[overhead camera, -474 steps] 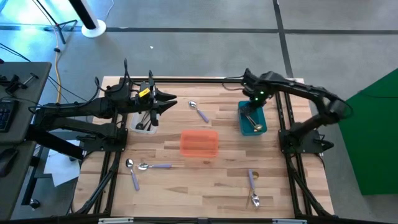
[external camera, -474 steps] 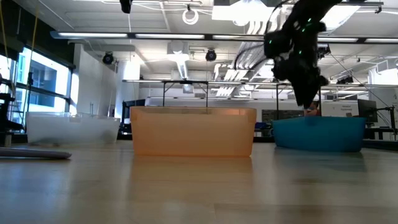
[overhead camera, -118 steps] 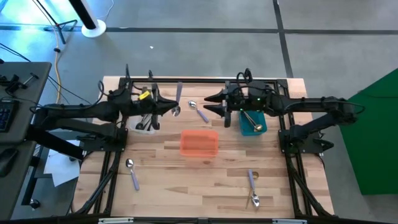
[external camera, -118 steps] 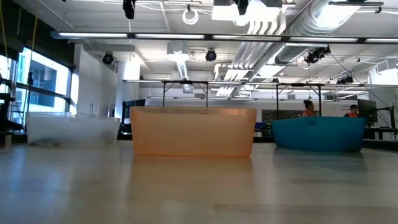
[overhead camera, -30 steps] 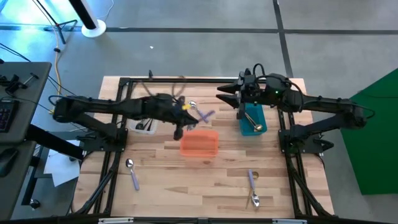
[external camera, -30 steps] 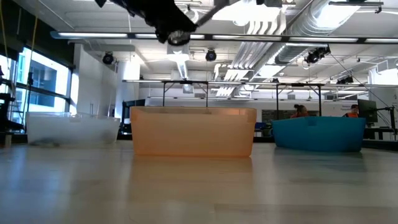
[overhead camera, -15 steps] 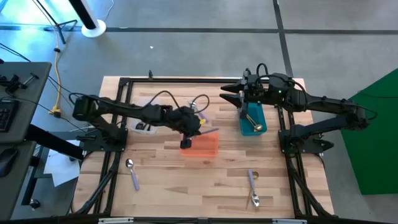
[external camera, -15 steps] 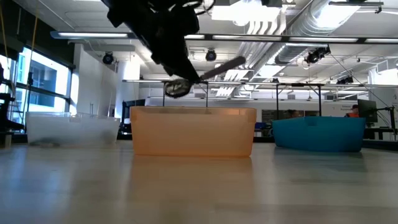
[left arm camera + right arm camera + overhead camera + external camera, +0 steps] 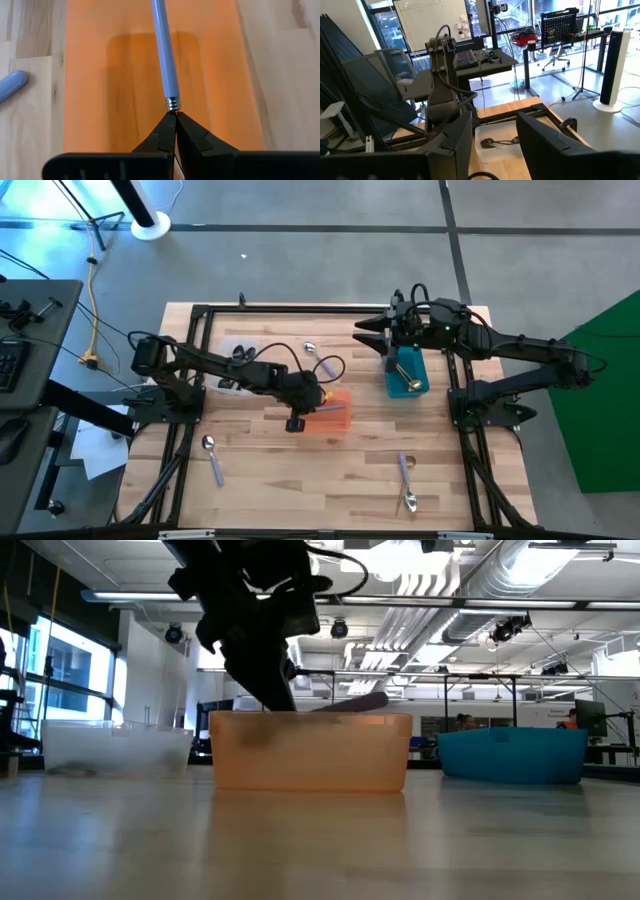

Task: Sort silverware by color (type)
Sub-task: Put the bottom left violet spoon into the orange bin

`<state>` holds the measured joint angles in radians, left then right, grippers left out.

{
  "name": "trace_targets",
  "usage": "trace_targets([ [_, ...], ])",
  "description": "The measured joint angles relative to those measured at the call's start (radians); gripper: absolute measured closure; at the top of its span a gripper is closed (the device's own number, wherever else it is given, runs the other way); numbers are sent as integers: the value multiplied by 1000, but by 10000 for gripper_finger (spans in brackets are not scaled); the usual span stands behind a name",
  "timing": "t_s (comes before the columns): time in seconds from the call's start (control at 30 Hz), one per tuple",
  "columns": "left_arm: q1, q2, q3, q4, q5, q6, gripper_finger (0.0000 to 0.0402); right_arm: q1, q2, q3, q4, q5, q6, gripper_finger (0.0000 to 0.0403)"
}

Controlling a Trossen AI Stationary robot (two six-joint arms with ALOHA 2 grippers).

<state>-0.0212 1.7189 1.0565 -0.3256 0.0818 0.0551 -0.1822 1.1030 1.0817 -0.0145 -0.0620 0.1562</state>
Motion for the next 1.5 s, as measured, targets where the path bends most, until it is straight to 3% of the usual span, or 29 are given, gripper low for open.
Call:
trace_targets([
  [0.57, 2, 136, 2, 16, -7, -23, 401, 0, 2, 0, -7, 0, 3, 263],
  [0.97, 2, 135, 0, 34, -46, -26, 395, 0, 3, 0, -29, 0, 3, 263],
  [1.5, 3, 135, 0, 33, -47, -27, 321, 0, 3, 0, -35, 0, 2, 263],
])
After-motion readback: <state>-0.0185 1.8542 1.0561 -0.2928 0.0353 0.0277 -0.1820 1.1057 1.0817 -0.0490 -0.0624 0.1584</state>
